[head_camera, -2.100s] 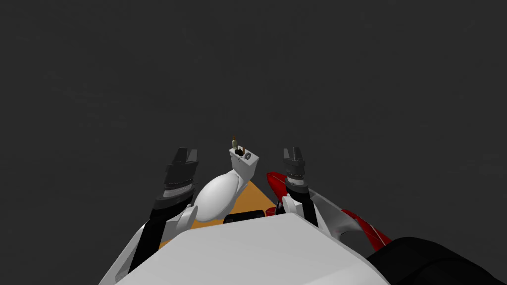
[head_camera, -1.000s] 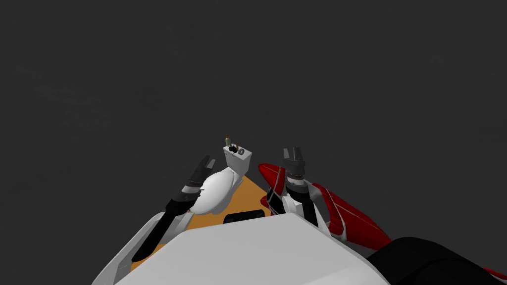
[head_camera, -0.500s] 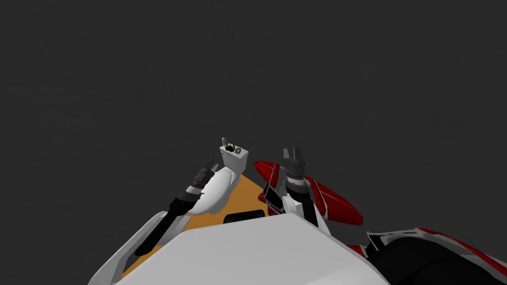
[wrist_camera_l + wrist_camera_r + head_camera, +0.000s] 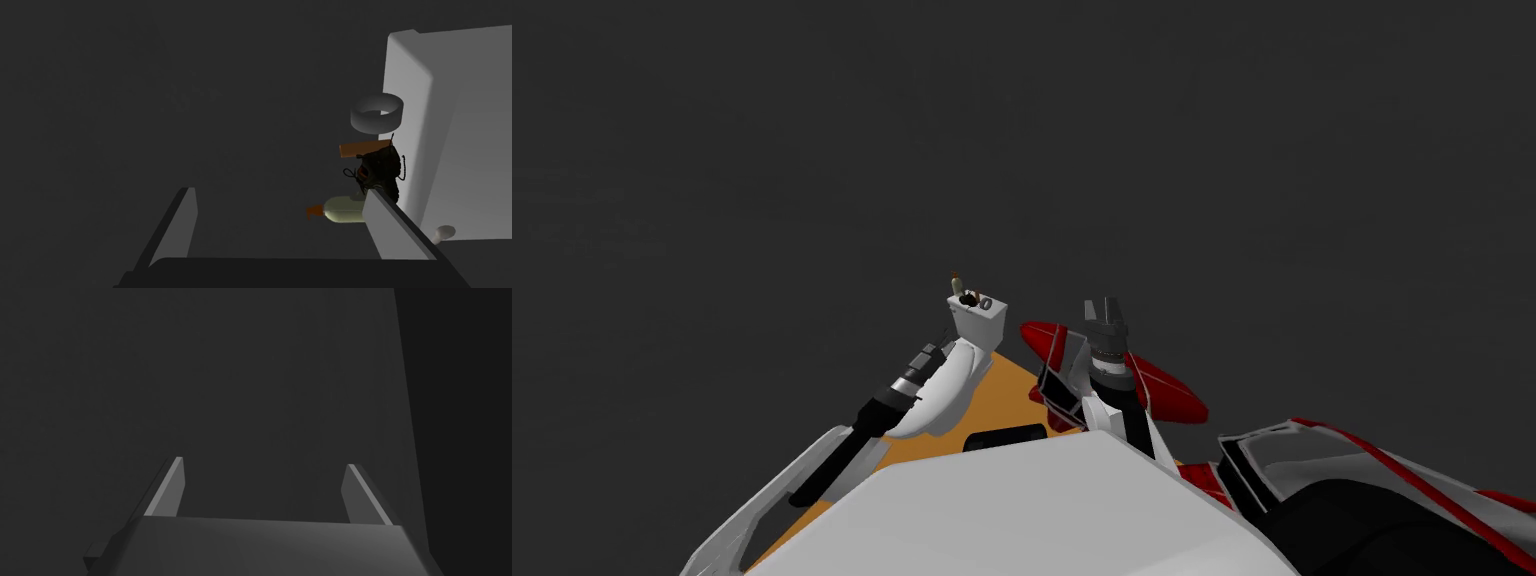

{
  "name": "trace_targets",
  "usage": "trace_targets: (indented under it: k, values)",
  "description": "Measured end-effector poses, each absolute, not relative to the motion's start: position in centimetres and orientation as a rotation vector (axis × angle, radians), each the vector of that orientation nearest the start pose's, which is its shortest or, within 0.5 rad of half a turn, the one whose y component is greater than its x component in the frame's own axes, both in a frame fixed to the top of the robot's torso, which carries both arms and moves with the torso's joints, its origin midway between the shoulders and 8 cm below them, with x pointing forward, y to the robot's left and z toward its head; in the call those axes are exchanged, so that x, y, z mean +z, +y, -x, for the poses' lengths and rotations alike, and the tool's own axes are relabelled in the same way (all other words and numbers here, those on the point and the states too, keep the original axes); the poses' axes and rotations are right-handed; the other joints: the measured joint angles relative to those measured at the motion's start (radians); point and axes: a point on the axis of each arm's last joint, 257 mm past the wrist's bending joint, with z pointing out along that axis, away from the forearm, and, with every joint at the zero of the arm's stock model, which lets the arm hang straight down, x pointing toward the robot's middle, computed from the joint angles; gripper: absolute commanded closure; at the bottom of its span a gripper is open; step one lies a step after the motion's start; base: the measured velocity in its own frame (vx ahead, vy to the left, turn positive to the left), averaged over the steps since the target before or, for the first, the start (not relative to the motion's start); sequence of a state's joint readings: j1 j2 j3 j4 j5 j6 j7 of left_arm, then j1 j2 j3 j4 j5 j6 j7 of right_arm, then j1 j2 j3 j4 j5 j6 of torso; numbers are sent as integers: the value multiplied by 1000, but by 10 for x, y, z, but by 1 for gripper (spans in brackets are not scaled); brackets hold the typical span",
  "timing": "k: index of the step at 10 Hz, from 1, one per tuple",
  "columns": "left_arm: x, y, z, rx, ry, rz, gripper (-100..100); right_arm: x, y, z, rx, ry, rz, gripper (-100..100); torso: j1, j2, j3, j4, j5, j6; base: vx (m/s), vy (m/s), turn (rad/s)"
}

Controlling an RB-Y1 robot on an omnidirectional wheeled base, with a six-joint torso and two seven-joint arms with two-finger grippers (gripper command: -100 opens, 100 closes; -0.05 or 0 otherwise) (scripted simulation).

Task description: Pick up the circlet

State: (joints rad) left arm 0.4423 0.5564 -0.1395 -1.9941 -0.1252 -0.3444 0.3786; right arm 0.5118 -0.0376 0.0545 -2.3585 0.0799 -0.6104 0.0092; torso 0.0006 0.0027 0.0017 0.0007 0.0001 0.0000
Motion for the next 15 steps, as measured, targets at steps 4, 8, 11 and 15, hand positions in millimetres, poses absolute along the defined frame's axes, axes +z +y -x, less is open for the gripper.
trace_targets:
  k: [4,8,11,15]
  values:
    - [-197,245,-398,-1384,1499,818,-100,71,-240,-309,1337,567,-441,0,0,-1,-1,0,0,0,-29,-9,-134]
    - [-235,261,-394,-1340,1607,917,-100,71,-240,-309,1337,567,-441,0,1,-2,-1,0,0,0,-13,-5,-139]
    - [-261,280,-395,-1296,1670,993,-100,71,-240,-309,1337,567,-441,0,1,-3,-2,-1,0,-1,-1,0,-162]
    - [-293,308,-393,-1219,1747,1087,-100,71,-240,-309,1337,567,-441,0,2,-4,-2,-1,0,-1,11,8,-134]
